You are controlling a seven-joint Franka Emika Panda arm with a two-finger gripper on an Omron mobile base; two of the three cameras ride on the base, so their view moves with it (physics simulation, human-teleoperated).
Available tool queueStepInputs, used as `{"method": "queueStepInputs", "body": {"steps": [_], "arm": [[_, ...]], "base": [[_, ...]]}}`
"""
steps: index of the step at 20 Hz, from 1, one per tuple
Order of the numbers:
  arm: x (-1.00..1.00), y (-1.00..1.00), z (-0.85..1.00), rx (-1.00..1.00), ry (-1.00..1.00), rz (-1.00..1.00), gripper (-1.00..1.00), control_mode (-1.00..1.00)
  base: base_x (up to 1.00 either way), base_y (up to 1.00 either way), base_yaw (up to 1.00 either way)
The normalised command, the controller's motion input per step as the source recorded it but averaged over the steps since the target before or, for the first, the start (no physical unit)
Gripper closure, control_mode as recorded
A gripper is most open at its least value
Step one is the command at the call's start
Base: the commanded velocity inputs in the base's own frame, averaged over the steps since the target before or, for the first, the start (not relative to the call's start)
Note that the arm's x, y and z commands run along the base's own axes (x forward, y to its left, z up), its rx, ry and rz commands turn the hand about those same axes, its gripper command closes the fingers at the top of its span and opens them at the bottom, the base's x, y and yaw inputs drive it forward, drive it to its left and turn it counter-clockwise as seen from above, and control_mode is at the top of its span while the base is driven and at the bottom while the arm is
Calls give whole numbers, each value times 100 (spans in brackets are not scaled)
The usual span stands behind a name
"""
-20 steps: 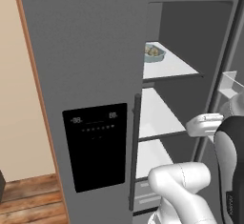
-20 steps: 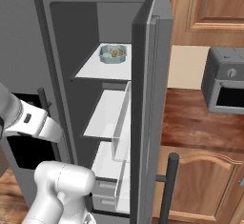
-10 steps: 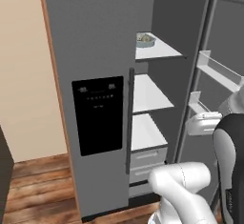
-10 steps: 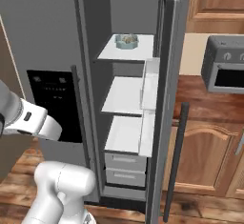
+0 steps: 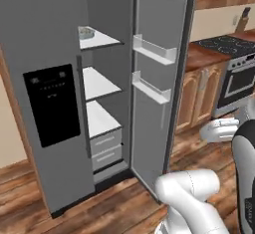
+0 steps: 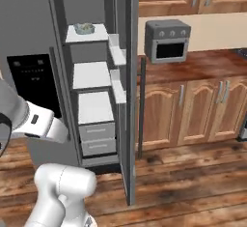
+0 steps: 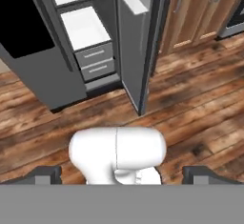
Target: Place two dumplings into each of the tupperware containers and then place the containers in the fridge.
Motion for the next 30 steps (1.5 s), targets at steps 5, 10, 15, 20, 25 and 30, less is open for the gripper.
{"method": "queueStepInputs", "body": {"steps": [5,10,15,20,25,30], "arm": [[0,0,0,0,0,0,-100,100],[0,0,0,0,0,0,-100,100],[0,0,0,0,0,0,-100,100],[0,0,0,0,0,0,-100,100],[0,0,0,0,0,0,-100,100],[0,0,0,0,0,0,-100,100]], "base": [[-62,8,-95],[-38,5,-98],[-12,3,-100],[0,0,-100],[0,0,-99],[0,0,-96]]}}
